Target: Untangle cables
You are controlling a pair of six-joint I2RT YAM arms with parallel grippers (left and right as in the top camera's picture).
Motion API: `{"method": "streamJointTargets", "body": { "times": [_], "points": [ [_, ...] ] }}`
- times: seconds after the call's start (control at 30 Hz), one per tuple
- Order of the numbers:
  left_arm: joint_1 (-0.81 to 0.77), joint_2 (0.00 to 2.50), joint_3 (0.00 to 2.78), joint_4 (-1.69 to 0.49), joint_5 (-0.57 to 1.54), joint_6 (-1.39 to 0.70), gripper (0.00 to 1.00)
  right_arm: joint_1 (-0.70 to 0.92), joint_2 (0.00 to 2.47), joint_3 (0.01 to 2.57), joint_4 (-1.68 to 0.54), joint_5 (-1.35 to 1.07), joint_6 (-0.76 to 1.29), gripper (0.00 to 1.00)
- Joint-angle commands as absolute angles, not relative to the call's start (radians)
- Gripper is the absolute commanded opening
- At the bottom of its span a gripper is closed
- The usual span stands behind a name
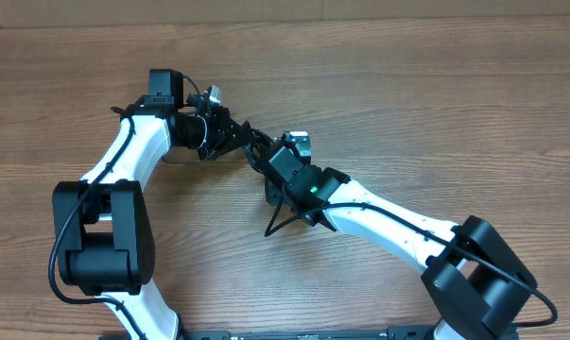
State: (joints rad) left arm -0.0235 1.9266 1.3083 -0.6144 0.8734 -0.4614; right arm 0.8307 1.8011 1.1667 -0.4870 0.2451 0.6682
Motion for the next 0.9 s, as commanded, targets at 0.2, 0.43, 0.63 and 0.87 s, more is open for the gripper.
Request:
{"method": "streamJointTargets", "body": {
  "times": [0.2,0.43,0.63,0.87],
  "points": [
    [-0.013,1.897,1.330,-0.617,0.879,-0.442,0.05,0.859,1.813,1.177,-0.473,0.319,0.707,0.20],
    [-0.013,1.897,1.330,-0.617,0.879,-0.442,0.05,0.858,1.814,1.177,-0.474,0.338,0.701,0.04],
    [-0.013,1.897,1.330,-0.617,0.879,-0.441,0.04,0.858,1.815,1.177,-0.484,0.336,0.672,0.04],
    [-0.011,1.897,1.330,-0.612,0.830,-0.370,0.04,0.784,1.814,1.180,-0.454,0.177,0.597,0.04]
  ]
}}
